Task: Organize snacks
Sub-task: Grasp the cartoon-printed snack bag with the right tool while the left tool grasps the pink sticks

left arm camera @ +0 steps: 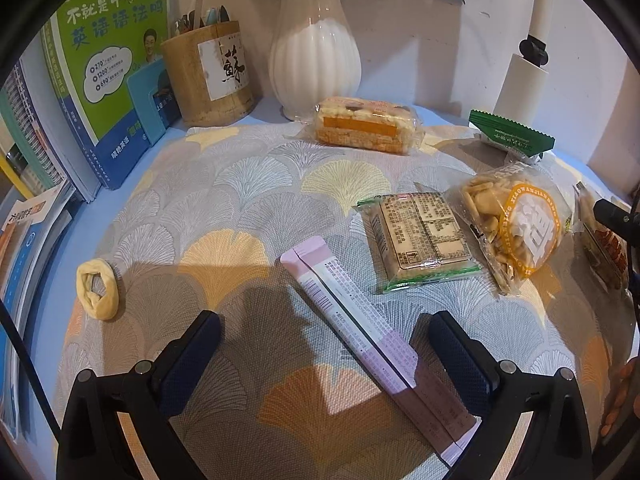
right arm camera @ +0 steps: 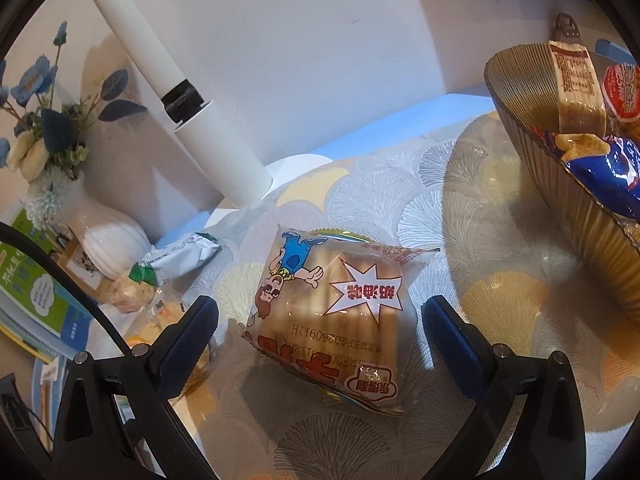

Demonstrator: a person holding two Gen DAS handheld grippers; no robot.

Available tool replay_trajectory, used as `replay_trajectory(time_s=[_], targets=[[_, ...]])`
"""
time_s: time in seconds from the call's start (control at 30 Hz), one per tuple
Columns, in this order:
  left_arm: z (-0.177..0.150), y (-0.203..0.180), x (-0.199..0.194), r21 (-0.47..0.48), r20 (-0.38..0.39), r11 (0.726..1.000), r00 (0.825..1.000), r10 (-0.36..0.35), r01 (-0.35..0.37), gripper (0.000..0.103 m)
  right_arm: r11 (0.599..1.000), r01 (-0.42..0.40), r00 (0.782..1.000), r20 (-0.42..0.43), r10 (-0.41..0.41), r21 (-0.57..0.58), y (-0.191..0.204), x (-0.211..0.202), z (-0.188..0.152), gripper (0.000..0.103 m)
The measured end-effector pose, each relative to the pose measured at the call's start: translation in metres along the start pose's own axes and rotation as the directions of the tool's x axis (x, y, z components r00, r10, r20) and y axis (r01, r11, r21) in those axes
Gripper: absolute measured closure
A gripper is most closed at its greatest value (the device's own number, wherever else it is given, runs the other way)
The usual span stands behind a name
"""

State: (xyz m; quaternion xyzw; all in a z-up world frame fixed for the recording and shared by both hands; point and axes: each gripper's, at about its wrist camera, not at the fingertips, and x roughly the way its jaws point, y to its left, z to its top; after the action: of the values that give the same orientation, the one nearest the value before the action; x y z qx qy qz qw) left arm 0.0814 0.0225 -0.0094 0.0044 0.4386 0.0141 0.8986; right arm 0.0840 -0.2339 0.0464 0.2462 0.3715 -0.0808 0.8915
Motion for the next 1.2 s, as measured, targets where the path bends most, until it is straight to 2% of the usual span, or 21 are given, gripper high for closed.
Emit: replay_trajectory(time_s=[0.2, 0.5, 0.67, 0.87, 1.0, 1.2], targets=[[0.0, 0.0, 0.0, 0.0, 0.0, 1.0, 1.0, 0.0, 0.0, 0.0, 0.999, 0.038, 0.999, -0.011, -0.038, -0.031, 0.006, 0.002, -0.001, 0.0], [0.001, 0.0, 0.0, 0.001, 0.0, 1.0, 1.0, 0.0, 0.0, 0.0, 0.998, 0.05, 0.999, -0.014, -0.051, -0.041, 0.008, 0.003, -0.001, 0.0], [0.001, 0.0, 0.0, 0.001, 0.0, 1.0, 1.0, 0.0, 0.0, 0.0, 0.992, 0.099, 0.994, -0.028, -0.102, -0.08, 0.017, 0.009, -0.001, 0.0], [0.0, 0.0, 0.0, 0.001, 0.0, 1.0, 1.0, 0.0, 0.0, 0.0, 0.973, 0.179, 0.981, -0.047, -0.187, -0.145, 0.028, 0.016, -0.003, 0.0], [0.0, 0.0, 0.0, 0.002, 0.001, 1.0, 1.0, 0.001, -0.001, 0.0, 0.949, 0.241, 0.964, -0.06, -0.258, -0.204, 0.037, 0.024, -0.005, 0.0], [0.0, 0.001, 0.0, 0.003, 0.0, 1.0, 1.0, -0.001, 0.001, 0.0, 0.932, 0.278, 0.952, -0.064, -0.3, -0.234, 0.043, 0.028, -0.006, 0.0]])
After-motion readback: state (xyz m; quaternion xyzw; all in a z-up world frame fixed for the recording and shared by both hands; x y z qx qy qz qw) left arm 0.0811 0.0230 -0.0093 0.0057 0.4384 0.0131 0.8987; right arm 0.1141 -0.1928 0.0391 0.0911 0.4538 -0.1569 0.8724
